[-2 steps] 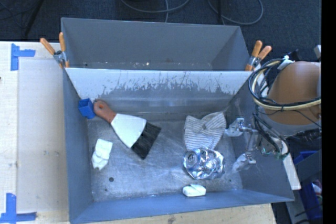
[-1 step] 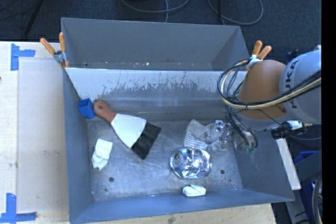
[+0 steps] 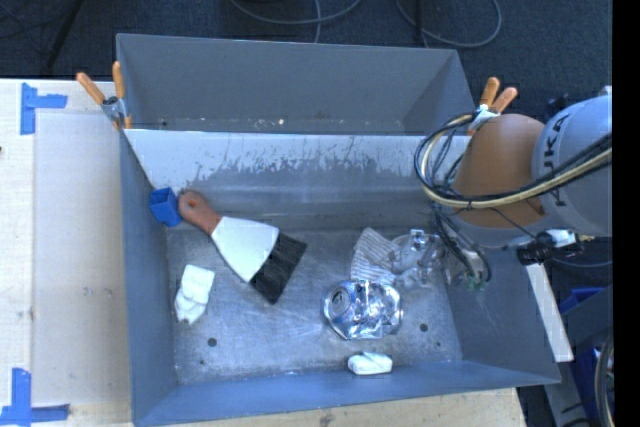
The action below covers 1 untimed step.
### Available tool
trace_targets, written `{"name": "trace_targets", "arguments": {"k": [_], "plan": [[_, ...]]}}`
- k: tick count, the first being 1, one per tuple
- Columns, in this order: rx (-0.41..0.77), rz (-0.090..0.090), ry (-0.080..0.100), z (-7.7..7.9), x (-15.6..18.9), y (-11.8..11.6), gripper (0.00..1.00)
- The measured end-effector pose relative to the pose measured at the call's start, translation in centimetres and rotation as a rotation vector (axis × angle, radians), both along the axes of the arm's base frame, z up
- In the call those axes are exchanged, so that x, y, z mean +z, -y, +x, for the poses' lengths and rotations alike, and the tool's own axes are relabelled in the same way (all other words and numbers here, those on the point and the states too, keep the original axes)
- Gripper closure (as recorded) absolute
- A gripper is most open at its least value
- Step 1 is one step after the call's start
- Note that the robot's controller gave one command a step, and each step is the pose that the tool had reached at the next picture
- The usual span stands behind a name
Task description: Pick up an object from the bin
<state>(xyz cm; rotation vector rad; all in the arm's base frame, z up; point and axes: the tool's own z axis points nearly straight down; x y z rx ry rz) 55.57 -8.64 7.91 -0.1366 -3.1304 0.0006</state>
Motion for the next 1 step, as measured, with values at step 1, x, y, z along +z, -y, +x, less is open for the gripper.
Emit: {"name": "trace_targets", "arguments": {"k": [1], "plan": [[-0.015, 0.0, 0.009, -1.65, 12.44, -0.21, 1.0]]}}
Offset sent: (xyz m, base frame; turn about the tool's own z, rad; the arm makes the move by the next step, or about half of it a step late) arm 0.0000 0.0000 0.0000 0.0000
